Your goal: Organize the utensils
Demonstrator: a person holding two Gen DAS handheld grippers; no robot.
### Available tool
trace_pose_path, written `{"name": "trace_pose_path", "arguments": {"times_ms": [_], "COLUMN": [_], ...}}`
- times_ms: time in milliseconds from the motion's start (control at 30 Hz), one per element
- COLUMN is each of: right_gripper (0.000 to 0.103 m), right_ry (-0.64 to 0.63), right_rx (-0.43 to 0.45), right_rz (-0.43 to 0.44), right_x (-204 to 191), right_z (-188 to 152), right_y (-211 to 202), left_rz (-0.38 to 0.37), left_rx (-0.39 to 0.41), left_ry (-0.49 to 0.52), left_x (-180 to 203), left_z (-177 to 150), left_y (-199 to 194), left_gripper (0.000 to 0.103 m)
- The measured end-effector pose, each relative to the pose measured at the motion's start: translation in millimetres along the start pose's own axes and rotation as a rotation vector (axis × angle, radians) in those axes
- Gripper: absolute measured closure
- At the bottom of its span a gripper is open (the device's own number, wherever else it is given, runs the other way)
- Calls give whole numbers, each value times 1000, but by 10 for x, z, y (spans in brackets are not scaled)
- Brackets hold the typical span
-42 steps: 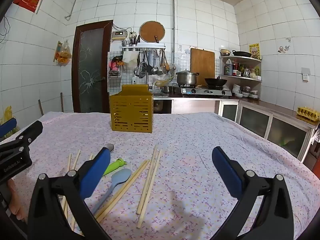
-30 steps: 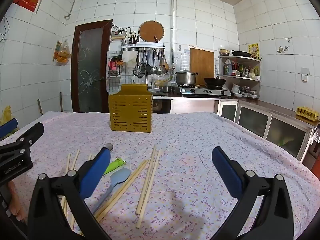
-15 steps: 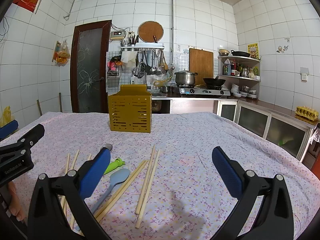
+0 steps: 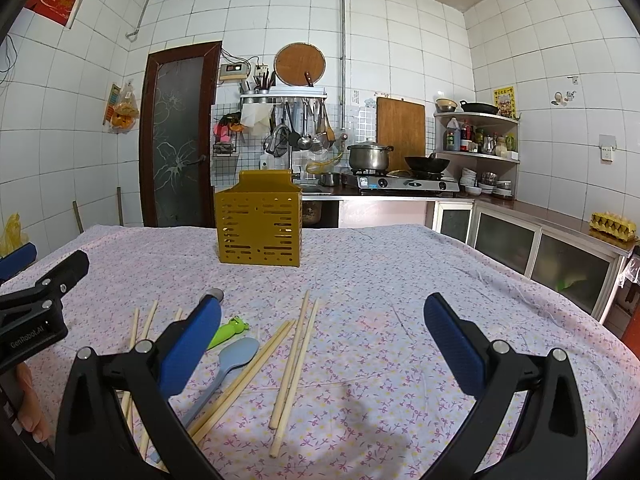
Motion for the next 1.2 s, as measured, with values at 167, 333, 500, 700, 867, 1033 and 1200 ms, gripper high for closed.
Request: {"name": "trace_pose_path", "arguments": {"times_ms": [167,333,500,700,867,1033,1200], "right_gripper": [4,4,4,4,4,4,4], "right_ry": [0,2,4,4,5,6,6], "right_rx": [3,2,5,5,8,8,11], "right_rz": [0,0,-6,-6,-7,-7,-6], "right_x": [-2,13,40,45,56,58,66], "right_z": [1,-2,7,10,23,27,38], "right_y": [1,6,-9,-19,-53,-56,-67], "left_rz": [0,0,-2,-2,-2,-1,1], "left_rx": [0,0,-3,-4,-5,-4,-6], "left_ry": [0,0,-1,-2,-2,-1,-4], "left_x": [-1,0,0,-16,-8,-16,-16], "left_z": [-1,-3,3,-19,0,-6,-6], "left_y": [0,9,-2,8,4,12,13], "left_gripper": [5,5,5,5,5,5,5]}}
Point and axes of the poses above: each gripper's, at about its wrist camera, not at the fingertips, and y roughly the way its jaws point, x to its right, z to its top, the point moved 4 cm from there along y, roughly the way its jaws point, and after that the axes turned 7 degrees about -z, right-handed, at the moved point
